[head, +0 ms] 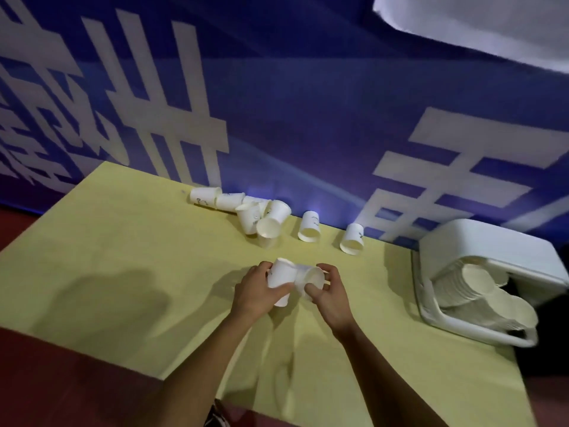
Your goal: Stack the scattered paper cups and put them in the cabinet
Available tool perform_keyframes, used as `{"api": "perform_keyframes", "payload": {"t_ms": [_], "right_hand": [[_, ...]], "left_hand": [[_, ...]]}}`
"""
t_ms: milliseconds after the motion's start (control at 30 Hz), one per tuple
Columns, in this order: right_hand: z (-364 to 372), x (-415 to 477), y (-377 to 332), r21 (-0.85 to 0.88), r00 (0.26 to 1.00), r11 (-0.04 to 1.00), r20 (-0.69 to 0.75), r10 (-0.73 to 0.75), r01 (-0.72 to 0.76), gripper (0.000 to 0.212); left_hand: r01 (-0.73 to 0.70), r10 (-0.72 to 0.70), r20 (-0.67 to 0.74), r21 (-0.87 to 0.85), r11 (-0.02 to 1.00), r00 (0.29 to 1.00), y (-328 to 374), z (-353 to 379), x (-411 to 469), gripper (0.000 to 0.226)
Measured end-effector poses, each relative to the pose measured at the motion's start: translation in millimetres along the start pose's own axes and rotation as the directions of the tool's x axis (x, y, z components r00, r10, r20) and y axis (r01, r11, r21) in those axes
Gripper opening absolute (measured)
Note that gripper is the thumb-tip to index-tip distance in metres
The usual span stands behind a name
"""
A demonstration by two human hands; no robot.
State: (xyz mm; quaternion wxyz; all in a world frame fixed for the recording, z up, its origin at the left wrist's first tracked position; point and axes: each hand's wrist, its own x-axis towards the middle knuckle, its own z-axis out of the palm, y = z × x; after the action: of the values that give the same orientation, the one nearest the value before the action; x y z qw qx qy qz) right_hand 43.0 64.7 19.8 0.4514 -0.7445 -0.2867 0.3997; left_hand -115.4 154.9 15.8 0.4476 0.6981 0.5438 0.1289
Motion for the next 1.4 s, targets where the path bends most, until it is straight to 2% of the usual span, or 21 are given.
{"api": "perform_keyframes", "payload": {"t_ms": [133, 200, 333, 400, 500, 633, 733, 867, 1000, 1100, 1167, 1267, 1400], "right_hand": [[-54.2, -17.9, 6.0, 0.044, 1.000, 0.999, -0.007, -0.018, 0.019, 0.048], [-81.1, -21.5, 10.0, 0.024, 0.999, 0.999, -0.012, -0.037, 0.037, 0.050], [-122.3, -18.5, 13.0, -0.082, 0.993, 0.990, -0.007, -0.115, 0.114, 0.067], [-136.6, -13.6, 18.0, -0.115, 0.989, 0.985, -0.058, -0.137, 0.130, 0.078], [-155.6, -10.4, 30.0, -0.136, 0.984, 0.986, -0.130, -0.119, 0.102, 0.083], [-188.5, -10.0, 35.1, -0.200, 0.956, 0.974, -0.252, -0.153, 0.103, 0.073], [-218.7, -9.9, 36.7, -0.130, 0.927, 0.983, -0.336, -0.168, 0.131, 0.062], [-271.8, -7.8, 33.6, -0.050, 0.896, 0.980, -0.399, -0.194, 0.190, 0.057], [-342.3, -2.4, 34.7, 0.055, 0.850, 0.966, -0.489, -0.194, 0.252, 0.055], [-393.4, -5.6, 52.4, 0.107, 0.763, 0.946, -0.622, -0.177, 0.307, 0.059], [-419.8, -10.8, 69.6, 0.090, 0.725, 0.954, -0.672, -0.154, 0.285, 0.059], [-444.9, -13.8, 92.9, 0.040, 0.755, 0.979, -0.643, -0.128, 0.199, 0.056], [-450.2, -5.3, 113.1, -0.055, 0.809, 0.991, -0.573, -0.129, 0.120, 0.056]], "left_hand": [[-0.007, 0.009, 0.025, -0.092, 0.996, 1.000, 29.6, 41.6, -21.7, 0.057], [-0.004, 0.010, 0.050, -0.130, 0.992, 0.999, 44.0, 55.9, -22.8, 0.051], [-0.041, 0.063, 0.110, -0.186, 0.982, 0.992, 72.0, 76.3, -7.2, 0.063], [-0.073, 0.101, 0.127, -0.208, 0.975, 0.987, 86.0, 90.5, 5.6, 0.067], [-0.078, 0.130, 0.189, -0.259, 0.963, 0.973, 106.3, 117.4, 18.0, 0.073], [-0.117, 0.191, 0.276, -0.262, 0.958, 0.942, 131.3, 149.5, 23.1, 0.064], [-0.139, 0.226, 0.305, -0.280, 0.950, 0.925, 155.8, 167.5, 24.1, 0.061], [-0.149, 0.243, 0.245, -0.347, 0.926, 0.939, 202.4, 194.8, 23.7, 0.060], [-0.180, 0.255, 0.118, -0.436, 0.882, 0.960, 257.5, 231.2, 17.3, 0.056], [-0.192, 0.255, 0.087, -0.442, 0.876, 0.963, 290.7, 263.0, 9.6, 0.057], [-0.193, 0.253, 0.088, -0.428, 0.883, 0.963, 305.7, 281.5, 3.1, 0.062], [-0.180, 0.230, 0.075, -0.413, 0.893, 0.970, 316.7, 303.2, -2.1, 0.067], [-0.162, 0.233, 0.131, -0.407, 0.899, 0.964, 324.1, 316.0, -0.5, 0.061]]}}
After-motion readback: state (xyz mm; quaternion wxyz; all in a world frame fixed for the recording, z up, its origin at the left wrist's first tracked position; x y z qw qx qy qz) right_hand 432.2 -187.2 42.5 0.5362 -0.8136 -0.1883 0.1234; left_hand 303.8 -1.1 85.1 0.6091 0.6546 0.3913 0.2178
